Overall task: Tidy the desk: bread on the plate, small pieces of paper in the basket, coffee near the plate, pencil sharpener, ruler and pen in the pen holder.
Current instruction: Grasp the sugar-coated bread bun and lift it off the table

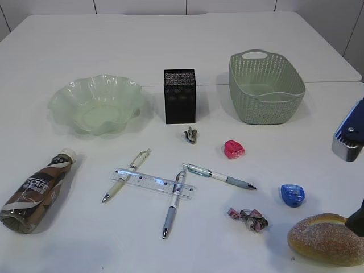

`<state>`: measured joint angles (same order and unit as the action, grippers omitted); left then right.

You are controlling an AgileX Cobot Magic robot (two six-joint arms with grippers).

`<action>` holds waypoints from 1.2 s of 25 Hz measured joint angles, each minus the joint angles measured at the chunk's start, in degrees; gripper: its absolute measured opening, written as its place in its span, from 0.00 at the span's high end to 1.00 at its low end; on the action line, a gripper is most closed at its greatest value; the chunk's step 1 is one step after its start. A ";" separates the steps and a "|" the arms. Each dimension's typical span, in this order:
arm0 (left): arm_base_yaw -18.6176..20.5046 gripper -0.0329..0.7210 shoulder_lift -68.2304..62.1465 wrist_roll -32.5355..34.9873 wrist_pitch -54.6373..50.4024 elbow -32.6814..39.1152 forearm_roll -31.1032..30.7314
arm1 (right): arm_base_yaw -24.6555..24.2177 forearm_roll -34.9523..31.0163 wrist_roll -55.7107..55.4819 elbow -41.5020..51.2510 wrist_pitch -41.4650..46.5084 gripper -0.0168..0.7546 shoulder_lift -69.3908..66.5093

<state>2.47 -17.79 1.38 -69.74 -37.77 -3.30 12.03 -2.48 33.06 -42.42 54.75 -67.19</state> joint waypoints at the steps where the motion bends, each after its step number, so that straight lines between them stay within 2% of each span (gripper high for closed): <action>1: 0.00 0.34 0.00 0.00 0.00 0.00 -0.10 | 0.00 0.76 0.00 0.00 -1.13 0.24 0.00; 7: 0.00 0.34 0.00 0.00 0.00 0.00 -0.70 | 0.00 4.16 0.23 1.03 -4.74 0.22 -0.75; 17: 0.00 0.34 0.00 0.00 0.00 0.00 -3.43 | 0.00 4.29 3.72 1.06 -5.17 0.22 -10.15; 30: 0.00 0.34 0.00 0.00 0.11 0.00 -3.56 | 0.00 4.08 8.09 3.48 -5.46 0.22 -12.03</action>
<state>2.47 -17.79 1.38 -69.63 -37.77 -6.87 12.03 1.60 41.14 -38.94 49.29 -79.22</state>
